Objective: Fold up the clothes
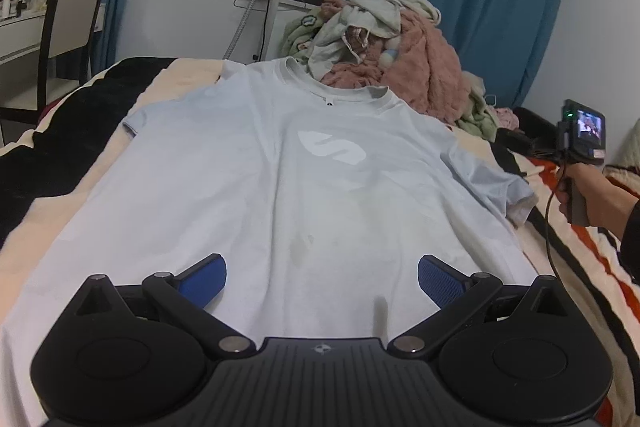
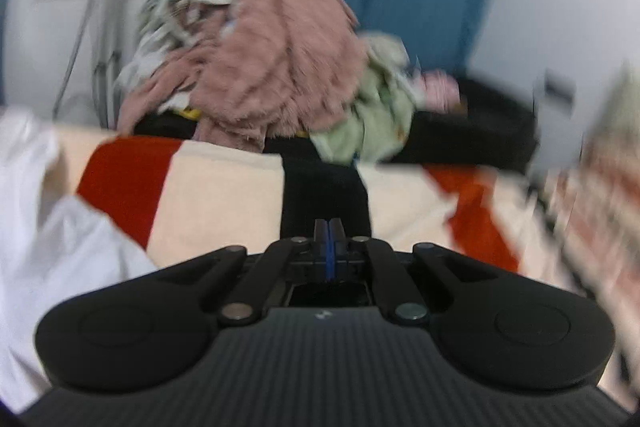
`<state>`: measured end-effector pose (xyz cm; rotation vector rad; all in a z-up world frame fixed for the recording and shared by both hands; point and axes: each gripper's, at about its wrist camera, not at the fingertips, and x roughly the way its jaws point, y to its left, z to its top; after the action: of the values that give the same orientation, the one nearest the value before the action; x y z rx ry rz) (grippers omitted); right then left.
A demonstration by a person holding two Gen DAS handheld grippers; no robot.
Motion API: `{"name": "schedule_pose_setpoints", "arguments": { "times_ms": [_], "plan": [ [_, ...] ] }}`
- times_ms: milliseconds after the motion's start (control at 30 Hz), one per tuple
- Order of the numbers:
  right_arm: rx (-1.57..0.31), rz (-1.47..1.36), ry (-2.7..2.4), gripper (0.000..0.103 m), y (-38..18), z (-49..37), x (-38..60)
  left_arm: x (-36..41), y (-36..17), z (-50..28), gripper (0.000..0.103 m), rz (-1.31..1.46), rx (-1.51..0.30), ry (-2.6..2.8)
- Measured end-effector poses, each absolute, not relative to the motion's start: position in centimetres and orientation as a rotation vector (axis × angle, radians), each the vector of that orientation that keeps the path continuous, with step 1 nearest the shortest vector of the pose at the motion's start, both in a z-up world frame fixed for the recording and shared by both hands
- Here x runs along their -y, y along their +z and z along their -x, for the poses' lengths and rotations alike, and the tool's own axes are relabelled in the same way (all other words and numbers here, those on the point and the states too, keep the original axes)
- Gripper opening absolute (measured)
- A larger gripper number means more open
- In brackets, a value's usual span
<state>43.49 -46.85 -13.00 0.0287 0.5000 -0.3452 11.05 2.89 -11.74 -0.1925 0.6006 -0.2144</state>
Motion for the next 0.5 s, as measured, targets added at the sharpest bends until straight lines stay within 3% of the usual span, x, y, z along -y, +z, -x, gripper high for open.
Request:
{"name": "schedule_pose_setpoints", "arguments": {
  "times_ms": [167,233,300,333,433,500],
  "plan": [
    [-0.533,-0.653,-0.229,0.008,-16.4,-39.0,50.7,-2.8,-11.9,-11.4,0.103,0.214,-0.613,-0.239],
    [-0.520,-0.841,-0.196,0.017,-17.9,-36.6,51.0,-3.0,-11.7,-11.2,0.103,0.225,-0.609,-0.250],
    [-0.527,-0.926,-0.219,0.071,-19.3,-35.2,50.5,-3.3,-11.4,-10.8,0.103,0.235,-0.602,-0.259],
    [-0.526,-0.940,-0.230,0.078,-19.8,-34.9,50.1,-3.4,-11.2,-10.6,0.103,0.240,-0.598,-0.263],
    [-0.516,-0.951,-0.230,0.077,-21.3,-34.9,49.0,-4.1,-10.7,-9.6,0.103,0.258,-0.582,-0.271],
    [-0.507,-0.907,-0.201,0.067,-21.5,-35.9,48.4,-4.4,-10.6,-9.1,0.103,0.266,-0.573,-0.273]
  ]
}}
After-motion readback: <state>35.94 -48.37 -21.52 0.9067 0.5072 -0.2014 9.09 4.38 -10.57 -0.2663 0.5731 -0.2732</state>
